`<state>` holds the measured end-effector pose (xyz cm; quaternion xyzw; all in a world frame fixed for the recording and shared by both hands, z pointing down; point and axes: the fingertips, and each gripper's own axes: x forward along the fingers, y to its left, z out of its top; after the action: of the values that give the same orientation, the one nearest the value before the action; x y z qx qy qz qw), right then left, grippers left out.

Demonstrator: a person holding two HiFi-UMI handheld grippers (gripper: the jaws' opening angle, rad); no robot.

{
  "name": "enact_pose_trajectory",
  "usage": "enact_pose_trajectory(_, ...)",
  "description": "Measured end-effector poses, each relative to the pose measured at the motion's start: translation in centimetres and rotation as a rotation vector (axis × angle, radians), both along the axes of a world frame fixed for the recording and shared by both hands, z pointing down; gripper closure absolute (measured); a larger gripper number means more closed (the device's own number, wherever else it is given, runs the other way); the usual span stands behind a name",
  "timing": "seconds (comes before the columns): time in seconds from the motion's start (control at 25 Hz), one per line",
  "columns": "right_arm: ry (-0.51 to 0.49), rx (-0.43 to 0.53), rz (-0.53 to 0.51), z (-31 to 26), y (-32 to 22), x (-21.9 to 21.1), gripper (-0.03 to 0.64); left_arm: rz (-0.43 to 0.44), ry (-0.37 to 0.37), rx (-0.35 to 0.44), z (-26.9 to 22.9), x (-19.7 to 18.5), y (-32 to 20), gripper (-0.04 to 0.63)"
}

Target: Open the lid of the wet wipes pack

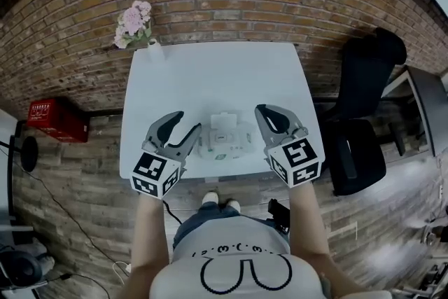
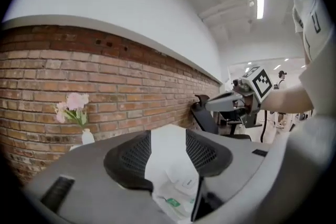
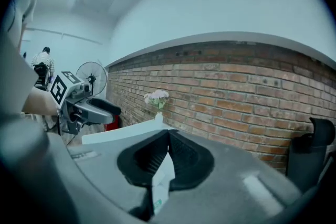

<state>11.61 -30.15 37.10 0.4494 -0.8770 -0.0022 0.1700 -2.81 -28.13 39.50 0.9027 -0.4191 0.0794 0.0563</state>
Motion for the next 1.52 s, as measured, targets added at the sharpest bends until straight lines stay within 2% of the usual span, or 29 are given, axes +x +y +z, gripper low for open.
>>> enact_pose_trajectory(0.08,-0.014,0.035,0.016,-1.4,0.5,0.6,0.618,-0.034,0.034,0.088,-2.9,-0.5,0.1,0.408)
enact_pose_trajectory(0.12,-0.022,0.053,0.025,-2.1,0.7,0.9,0.618,-0.065,0.045,0.127,-4.3,-0.8,0.0,0.450)
enact_pose_trajectory(0.16,-0.032,0.070,0.033,-2.8,0.9,1.2,0.618,-0.099,0.051,0.157,-5.5,-1.3,-0.1,0.538)
enact_pose_trajectory(0.2,-0.041,0.087,0.039,-3.4,1.1,1.4,0.618,-0.127,0.054,0.179,-6.6,-1.6,-0.2,0.597)
enact_pose_trajectory(0.32,-0.057,0.127,0.042,-4.8,1.5,1.4,0.618,-0.176,0.053,0.214,-8.6,-2.2,-0.4,0.597)
enact_pose_trajectory(0.44,-0.065,0.159,0.039,-6.1,1.9,1.1,0.618,-0.225,0.058,0.218,-9.6,-2.8,-0.7,0.597)
enact_pose_trajectory(0.64,-0.085,0.221,0.050,-8.3,2.3,1.3,0.618,-0.248,0.055,0.225,-10.4,-2.9,-0.9,0.598)
enact_pose_trajectory(1.12,-0.119,0.202,0.101,-8.0,2.1,2.0,0.618,-0.274,0.049,0.230,-10.3,-3.9,-0.8,0.597)
enact_pose_trajectory(1.52,-0.092,0.198,0.093,-7.3,1.8,1.2,0.618,-0.291,0.043,0.237,-9.9,-4.3,-1.2,0.597)
